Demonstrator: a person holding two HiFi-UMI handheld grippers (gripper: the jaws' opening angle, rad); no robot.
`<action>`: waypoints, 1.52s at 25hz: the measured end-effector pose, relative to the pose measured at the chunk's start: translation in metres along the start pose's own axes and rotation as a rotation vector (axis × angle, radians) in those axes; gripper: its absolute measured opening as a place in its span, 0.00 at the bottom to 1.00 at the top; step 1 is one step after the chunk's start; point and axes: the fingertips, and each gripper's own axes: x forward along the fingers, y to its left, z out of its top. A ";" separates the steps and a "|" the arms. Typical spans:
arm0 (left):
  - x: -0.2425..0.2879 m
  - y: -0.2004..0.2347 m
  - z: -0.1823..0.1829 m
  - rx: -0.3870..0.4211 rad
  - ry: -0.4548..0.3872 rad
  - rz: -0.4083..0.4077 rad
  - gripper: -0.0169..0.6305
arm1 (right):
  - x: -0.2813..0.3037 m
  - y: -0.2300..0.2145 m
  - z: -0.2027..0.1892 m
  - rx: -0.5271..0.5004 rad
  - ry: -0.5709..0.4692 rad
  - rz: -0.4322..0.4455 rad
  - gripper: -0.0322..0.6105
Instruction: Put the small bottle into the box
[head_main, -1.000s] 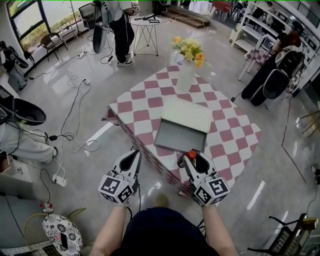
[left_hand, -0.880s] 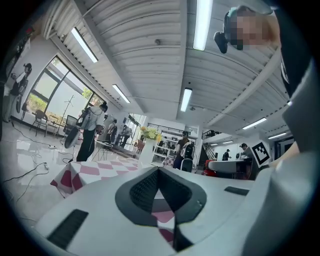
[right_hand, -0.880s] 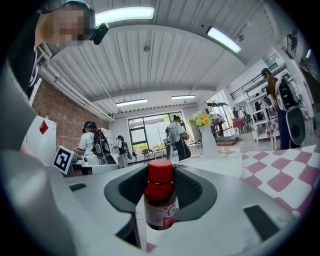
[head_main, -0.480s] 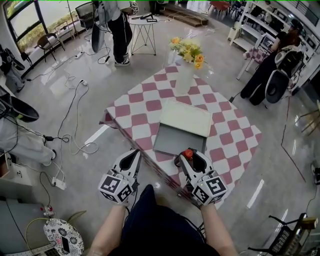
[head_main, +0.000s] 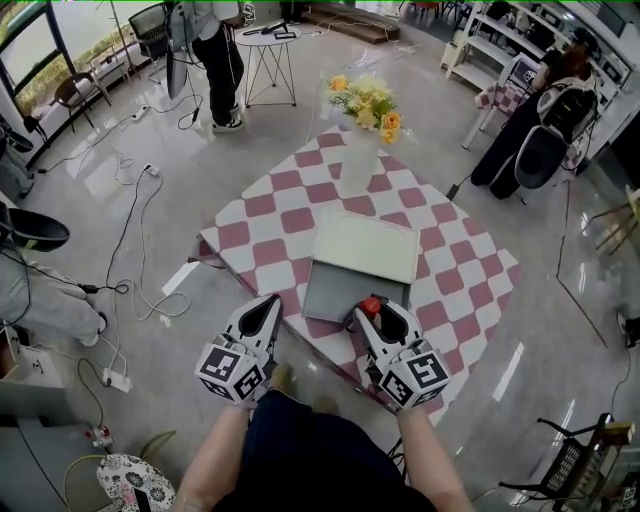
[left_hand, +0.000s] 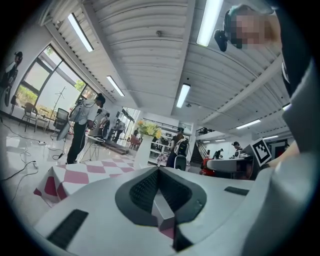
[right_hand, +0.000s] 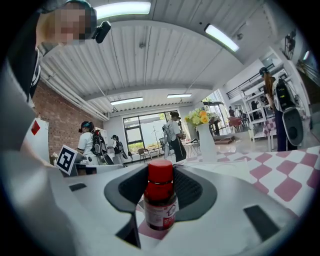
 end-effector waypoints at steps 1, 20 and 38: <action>0.005 0.002 0.002 0.003 0.003 -0.009 0.03 | 0.004 -0.001 0.001 -0.004 0.001 -0.005 0.29; 0.056 0.036 -0.008 -0.017 0.080 -0.131 0.03 | 0.069 -0.015 -0.024 0.006 0.083 -0.064 0.30; 0.073 0.054 -0.030 -0.028 0.139 -0.179 0.03 | 0.107 -0.016 -0.051 -0.056 0.184 -0.050 0.30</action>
